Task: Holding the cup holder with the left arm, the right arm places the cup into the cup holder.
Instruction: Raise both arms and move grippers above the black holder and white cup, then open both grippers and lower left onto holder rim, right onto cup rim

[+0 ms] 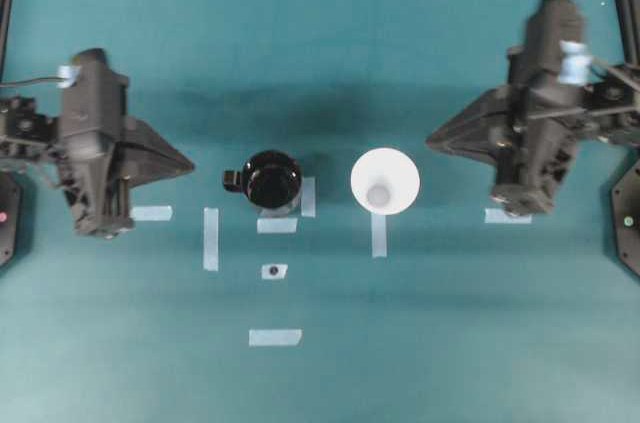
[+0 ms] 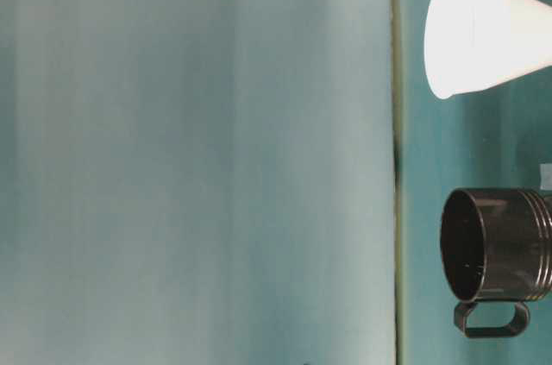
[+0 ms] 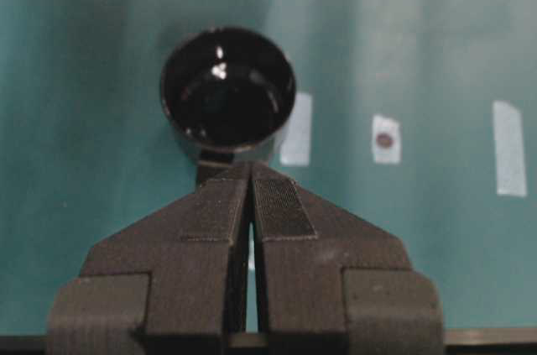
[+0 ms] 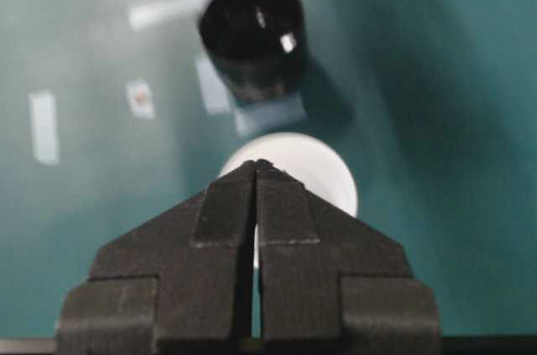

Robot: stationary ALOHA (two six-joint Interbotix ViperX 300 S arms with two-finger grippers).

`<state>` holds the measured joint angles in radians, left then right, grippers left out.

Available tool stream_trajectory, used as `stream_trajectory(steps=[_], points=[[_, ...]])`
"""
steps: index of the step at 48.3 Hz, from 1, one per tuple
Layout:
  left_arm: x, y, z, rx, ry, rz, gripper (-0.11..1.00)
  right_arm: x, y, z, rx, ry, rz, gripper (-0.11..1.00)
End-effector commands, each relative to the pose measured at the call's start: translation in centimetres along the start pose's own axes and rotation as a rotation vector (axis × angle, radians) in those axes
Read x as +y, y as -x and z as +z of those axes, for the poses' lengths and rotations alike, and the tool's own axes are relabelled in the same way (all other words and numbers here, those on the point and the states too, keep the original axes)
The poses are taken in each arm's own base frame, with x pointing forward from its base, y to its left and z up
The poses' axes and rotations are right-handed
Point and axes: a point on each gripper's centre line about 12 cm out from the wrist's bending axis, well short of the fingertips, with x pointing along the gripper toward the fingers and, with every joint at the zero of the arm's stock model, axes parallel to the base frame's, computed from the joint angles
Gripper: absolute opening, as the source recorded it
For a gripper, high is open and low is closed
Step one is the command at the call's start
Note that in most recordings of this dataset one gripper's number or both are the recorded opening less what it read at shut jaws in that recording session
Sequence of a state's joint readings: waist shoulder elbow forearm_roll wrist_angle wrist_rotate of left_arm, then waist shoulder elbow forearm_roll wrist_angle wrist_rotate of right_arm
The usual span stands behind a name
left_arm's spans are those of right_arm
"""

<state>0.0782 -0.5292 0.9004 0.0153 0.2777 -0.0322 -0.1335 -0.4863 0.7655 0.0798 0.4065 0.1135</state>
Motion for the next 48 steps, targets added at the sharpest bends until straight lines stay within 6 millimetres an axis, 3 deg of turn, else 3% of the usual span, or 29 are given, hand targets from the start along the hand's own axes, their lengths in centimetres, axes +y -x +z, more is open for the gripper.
stream_trajectory(steps=[1, 19, 41, 48], points=[[0.1, 0.0, 1.7, 0.006, -0.005, 0.005, 0.03, -0.5, -3.8, -0.2, 0.116, -0.023, -0.029, 0.01], [0.2, -1.1, 1.1, 0.101, -0.032, 0.007, 0.03, -1.3, -7.5, -1.8, 0.265, -0.006, -0.066, 0.01], [0.4, -2.0, 0.7, 0.111, -0.037, 0.013, 0.03, -1.6, -7.9, -1.9, 0.275, 0.04, -0.084, 0.01], [0.6, -2.4, 0.7, 0.091, -0.034, 0.016, 0.13, -1.6, -7.8, -1.6, 0.27, 0.042, -0.084, 0.03]])
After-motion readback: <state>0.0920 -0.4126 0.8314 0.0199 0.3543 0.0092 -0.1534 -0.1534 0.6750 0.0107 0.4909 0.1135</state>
